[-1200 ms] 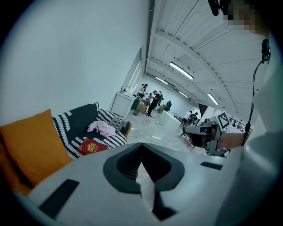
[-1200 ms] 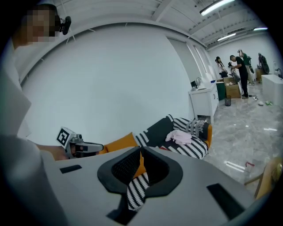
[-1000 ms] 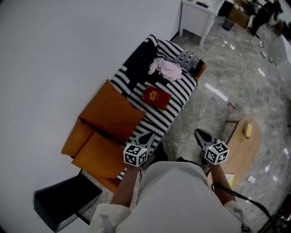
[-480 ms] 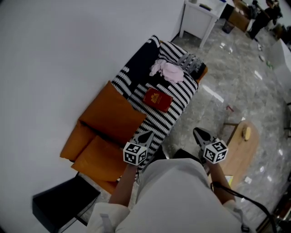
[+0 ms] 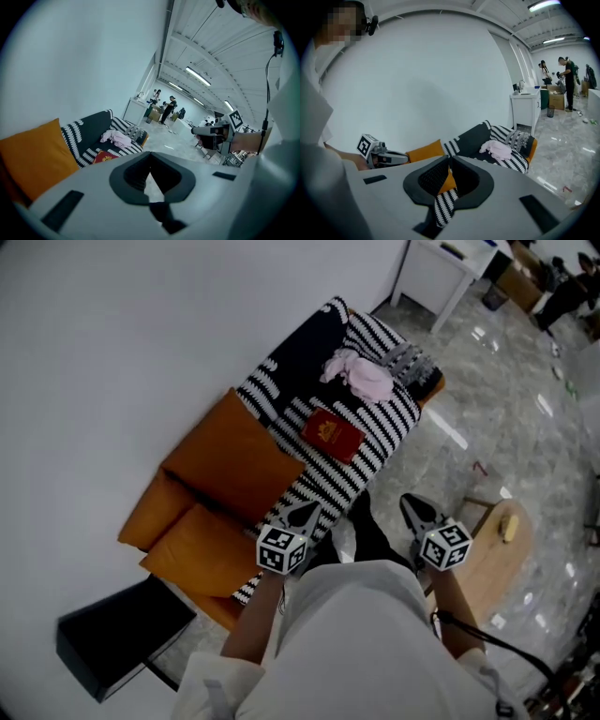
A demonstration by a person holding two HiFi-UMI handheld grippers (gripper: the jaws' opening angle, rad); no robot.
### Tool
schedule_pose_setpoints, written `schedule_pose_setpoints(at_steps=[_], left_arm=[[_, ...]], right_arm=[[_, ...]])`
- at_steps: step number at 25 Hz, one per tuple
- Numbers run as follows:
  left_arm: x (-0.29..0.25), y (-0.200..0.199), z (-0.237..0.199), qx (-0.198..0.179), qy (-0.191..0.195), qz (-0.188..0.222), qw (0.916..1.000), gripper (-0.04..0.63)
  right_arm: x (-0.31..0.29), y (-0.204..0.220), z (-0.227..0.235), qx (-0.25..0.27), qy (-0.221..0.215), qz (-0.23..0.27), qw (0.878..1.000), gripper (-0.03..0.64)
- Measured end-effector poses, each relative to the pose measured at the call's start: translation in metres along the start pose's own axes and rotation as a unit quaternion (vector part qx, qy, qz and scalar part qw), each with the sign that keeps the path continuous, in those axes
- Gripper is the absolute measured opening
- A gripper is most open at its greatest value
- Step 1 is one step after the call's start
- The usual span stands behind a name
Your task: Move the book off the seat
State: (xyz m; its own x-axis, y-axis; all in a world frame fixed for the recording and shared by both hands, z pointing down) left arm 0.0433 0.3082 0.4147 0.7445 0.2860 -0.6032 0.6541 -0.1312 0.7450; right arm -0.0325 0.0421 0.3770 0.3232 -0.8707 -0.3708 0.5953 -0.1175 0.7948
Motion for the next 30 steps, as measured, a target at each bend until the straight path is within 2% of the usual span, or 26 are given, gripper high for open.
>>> schedule_pose_setpoints(at_steps=[9,15,24,30], left_arm=[[-0.042,-0.018,0.011,0.053,-0.046,0.027,0.9971,0.002],[-0.085,-0.020,0.016,0.076,-0.075,0.019,0.9941,0.003],[-0.144,0.001,0.009,0.111,-0.122,0.002,0.9864,0.003],[-0.184,0.016,-0.002,0.144,-0.140,-0.011,0.9796,0.005]], right_arm=[[-0.031,-0.028,0.066,0.008,-0.057,-0.041,0.997,0.048],[-0.059,-0.036,0.115,0.014,-0.090,-0.079,0.993,0.049],[-0.102,-0.014,0.180,0.003,-0.140,-0.132,0.981,0.049],[-0.130,0.000,0.220,-0.006,-0.156,-0.165,0.974,0.051]])
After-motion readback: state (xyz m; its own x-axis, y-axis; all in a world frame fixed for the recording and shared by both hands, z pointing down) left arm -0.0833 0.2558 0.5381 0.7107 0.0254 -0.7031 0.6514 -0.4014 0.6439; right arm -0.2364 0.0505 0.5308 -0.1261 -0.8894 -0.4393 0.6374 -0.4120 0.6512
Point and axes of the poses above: the fingertips, and each gripper's own axes: x backward along the fingers, z to its right, y out of its underside, the point moved 6 cm from there along x, backward along the fingers, and after that the axes turned 15 degrees about -y, right-handed, at the moved point
